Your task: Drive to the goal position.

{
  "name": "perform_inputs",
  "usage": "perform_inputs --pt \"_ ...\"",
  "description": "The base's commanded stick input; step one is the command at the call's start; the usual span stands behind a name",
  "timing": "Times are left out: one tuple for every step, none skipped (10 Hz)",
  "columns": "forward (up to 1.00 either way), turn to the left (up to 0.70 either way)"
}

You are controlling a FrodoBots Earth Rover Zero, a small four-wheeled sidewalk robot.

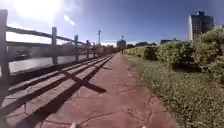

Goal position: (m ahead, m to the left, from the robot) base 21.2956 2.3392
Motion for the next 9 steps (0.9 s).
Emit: perform_inputs --pt "0.85 0.00" --pt "0.85 0.00" --pt "0.85 0.00" --pt "0.85 0.00" --pt "0.85 0.00" --pt "0.85 0.00" --pt "0.85 0.00" --pt "0.85 0.00" --pt "0.85 0.00"
